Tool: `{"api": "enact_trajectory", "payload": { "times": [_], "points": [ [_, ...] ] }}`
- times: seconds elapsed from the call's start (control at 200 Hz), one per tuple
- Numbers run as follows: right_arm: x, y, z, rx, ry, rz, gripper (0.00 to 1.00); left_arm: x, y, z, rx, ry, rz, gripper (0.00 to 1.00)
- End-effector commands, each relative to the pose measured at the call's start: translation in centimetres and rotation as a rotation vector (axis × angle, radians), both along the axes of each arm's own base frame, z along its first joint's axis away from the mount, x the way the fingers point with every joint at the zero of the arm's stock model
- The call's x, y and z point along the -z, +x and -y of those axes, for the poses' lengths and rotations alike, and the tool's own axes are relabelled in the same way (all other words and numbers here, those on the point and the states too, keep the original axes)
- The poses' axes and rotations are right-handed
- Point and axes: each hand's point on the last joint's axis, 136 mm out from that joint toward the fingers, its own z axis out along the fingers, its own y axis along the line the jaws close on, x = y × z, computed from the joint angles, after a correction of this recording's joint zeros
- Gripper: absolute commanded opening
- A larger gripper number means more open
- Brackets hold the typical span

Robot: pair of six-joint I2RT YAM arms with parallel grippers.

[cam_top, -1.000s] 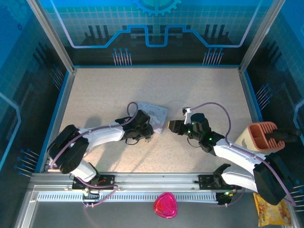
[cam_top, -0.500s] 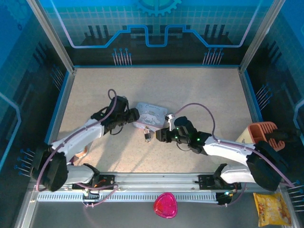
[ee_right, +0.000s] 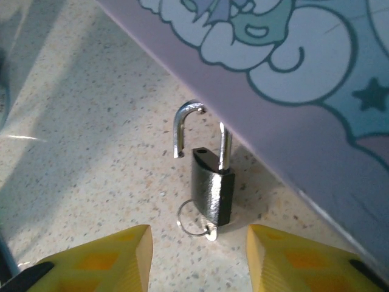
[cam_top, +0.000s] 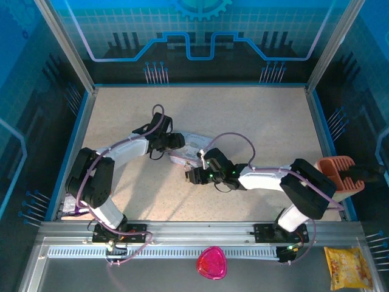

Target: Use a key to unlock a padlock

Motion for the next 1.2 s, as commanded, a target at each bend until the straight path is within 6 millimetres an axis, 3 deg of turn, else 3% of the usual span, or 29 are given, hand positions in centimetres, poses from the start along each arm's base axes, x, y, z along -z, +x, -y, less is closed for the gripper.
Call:
{"api": "enact_trajectory", "payload": {
  "times": [0.0, 0.18, 0.31, 0.665, 1.196],
  "points": [
    [0.3, 1.6, 0.5, 0.017, -0.017, -0.022, 0.46, 1.1, -0.9, 1.0, 0.039, 0.010, -0.023, 0.58],
    [0.1, 4.2, 2.0, 0.045, -0.002, 0.002, 0.46, 2.6, -2.7, -0.7, -0.051, 0.055, -0.058, 0.57],
    [-0.5, 5.3, 1.9, 0.040, 0.069, 0.002, 0.46, 2.9, -3.7, -1.6, -0.096, 0.055, -0.058, 0.57],
    [0.4, 4.9, 1.2, 0.107, 0.221, -0.020, 0.43, 3.0, -4.0, -1.7, -0.125, 0.036, -0.063, 0.56],
    [2.7, 4.8, 1.0, 0.183, 0.250, -0.055, 0.33, 3.5, -4.2, -1.1, -0.141, -0.003, -0.086, 0.55]
  ]
}}
